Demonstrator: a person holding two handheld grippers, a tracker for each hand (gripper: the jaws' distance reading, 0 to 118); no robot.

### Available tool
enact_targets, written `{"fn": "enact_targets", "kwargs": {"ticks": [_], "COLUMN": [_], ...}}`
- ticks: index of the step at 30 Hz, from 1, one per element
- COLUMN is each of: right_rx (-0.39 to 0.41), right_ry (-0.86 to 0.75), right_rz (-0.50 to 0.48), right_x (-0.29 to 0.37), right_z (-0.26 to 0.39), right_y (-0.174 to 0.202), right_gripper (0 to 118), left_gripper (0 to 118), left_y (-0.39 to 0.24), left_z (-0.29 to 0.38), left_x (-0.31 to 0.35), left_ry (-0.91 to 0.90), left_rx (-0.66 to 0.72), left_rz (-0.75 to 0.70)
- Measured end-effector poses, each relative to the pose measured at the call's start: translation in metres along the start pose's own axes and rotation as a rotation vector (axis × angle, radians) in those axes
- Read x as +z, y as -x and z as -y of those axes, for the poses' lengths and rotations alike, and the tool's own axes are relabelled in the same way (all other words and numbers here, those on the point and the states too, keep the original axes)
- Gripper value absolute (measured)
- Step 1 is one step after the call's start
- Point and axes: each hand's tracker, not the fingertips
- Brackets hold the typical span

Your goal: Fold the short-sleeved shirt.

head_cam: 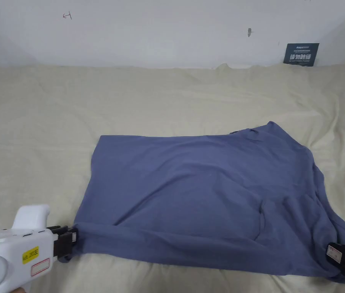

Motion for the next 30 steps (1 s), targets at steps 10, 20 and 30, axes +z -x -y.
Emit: {"fn": "enact_targets", "kwargs": {"ticks": [10, 20, 30], "right_rx": [0.095, 0.144, 0.160], "right_ry": [-0.011, 0.085, 0.073], "right_rz": [0.128, 0.198, 0.185], "right_x": [-0.001, -0.046, -0.049], "right_z": [-0.006, -0.009, -0.008], "right_y": [-0.020, -0.022, -0.025], "right_gripper": [100, 60, 4], "left_gripper": [5, 5, 5], "left_y": [-0.014, -0.012, -0.010], "left_z": [-0.004, -0.005, -0.005], "left_x": [0.012, 0.014, 0.016], "left_ry": [-0.020, -0.010, 0.001], "left_rx": [-0.053, -0.046, -0.049], "left_rz": [-0.037, -0.042, -0.047]}}
